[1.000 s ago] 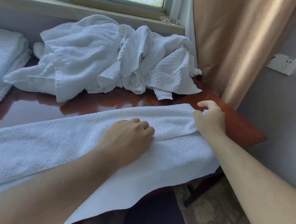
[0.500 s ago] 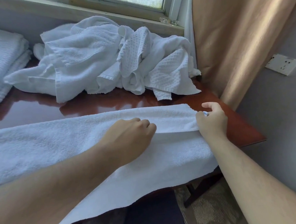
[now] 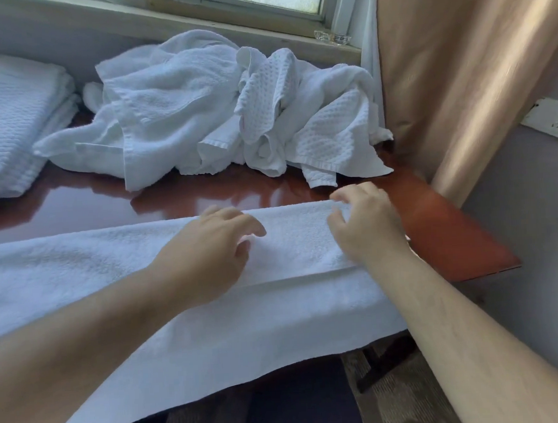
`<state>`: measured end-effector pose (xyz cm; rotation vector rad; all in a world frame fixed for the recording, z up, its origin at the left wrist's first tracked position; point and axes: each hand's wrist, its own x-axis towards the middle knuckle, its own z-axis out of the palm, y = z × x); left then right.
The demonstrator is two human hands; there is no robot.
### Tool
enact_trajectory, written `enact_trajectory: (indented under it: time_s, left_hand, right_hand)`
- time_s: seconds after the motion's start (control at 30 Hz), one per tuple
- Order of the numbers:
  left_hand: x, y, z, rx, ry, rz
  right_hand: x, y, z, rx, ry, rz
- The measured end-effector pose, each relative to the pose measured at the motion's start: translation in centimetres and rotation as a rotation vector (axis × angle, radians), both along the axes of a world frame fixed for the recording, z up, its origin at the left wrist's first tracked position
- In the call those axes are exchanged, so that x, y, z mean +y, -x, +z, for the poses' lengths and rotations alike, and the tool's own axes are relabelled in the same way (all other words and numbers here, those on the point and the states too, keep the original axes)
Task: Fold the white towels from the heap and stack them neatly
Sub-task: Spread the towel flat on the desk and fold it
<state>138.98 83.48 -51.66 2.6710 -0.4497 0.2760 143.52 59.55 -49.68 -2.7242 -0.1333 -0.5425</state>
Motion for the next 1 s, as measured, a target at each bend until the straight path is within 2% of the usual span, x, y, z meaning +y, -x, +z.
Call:
enact_trajectory:
  time_s: [0.07,0.1,0.17,0.2,0.33,0.5,0.67,0.77,1.0]
  left_hand:
    - [2.3,0.9,-0.5,0.076,-0.128,0.053]
    - [3.5,1.6,-0.7,0.139,-0.185,0.092]
    - [6.2,3.0,-1.1,0.243,-0.243,0.170]
    - [7.8,3.8,-1.2,0.267,-0.252,0.197]
    - [14.1,7.5,-1.3,0.294,-0.258,0.337]
    - [19.7,10.4,-1.5,0.258,-0.215,0.538]
    - [25.5,14.4,-2.0,0.324,-0.235,0.793]
    - [27.2,15.6,-2.2,0.341,-0.217,0.814]
    - [29.8,12.7,-2.4,0.305,-0.242,0.741]
  right_hand:
    - [3.4,0.8,-0.6,0.197,-0.015,0.192]
    - [4.7,1.2,-1.1,0.315,0.041,0.240]
    - [6.2,1.7,-2.4,0.484,0.199,0.253]
    - [6.4,1.8,-2.8,0.509,0.253,0.239]
    - [8.8,2.3,-2.4,0.494,0.348,0.155]
    - [19.3,5.2,-2.6,0.471,0.316,0.489]
    - [28.4,8.1,-3.4,0.403,0.357,0.692]
    - [31.3,9.1,-3.8,0.389,0.397,0.773]
    - [32.5,6.7,-3.8,0.396,0.400,0.745]
